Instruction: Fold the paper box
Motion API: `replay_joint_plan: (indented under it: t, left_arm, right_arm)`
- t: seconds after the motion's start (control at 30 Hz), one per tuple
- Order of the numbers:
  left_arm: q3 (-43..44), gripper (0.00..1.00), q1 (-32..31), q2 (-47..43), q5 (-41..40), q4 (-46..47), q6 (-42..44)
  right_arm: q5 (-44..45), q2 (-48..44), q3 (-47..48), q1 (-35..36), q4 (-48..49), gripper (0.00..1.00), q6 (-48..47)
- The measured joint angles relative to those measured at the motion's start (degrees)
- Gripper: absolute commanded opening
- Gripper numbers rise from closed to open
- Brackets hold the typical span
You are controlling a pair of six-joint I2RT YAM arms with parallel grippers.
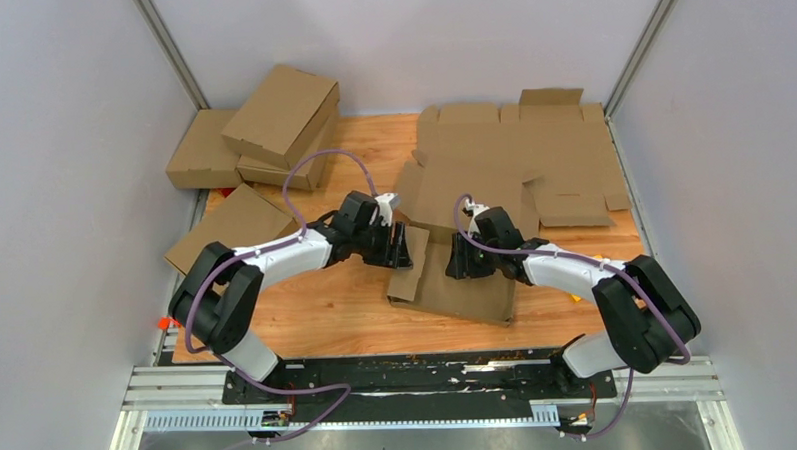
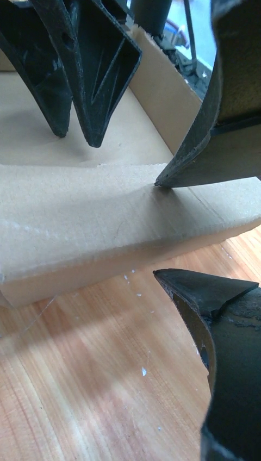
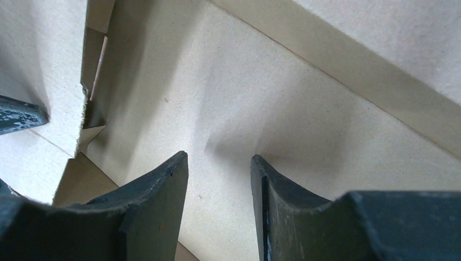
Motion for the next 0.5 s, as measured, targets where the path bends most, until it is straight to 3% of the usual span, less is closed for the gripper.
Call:
replay_joint_plan:
  t: [0.13,0.5]
  left_arm:
    - [3.8,0.55,-3.4,0.6,-5.6,-5.3,1.6]
    - [10.0,0.14,-8.2,5.9,-21.1,-15.6,2.8]
  right_arm:
    - [0.0,0.0,0.0,0.0,0.0,0.47,0.0]
    - [-0.2,-0.1,-0.4,0.0,0.9,0.47,0.2]
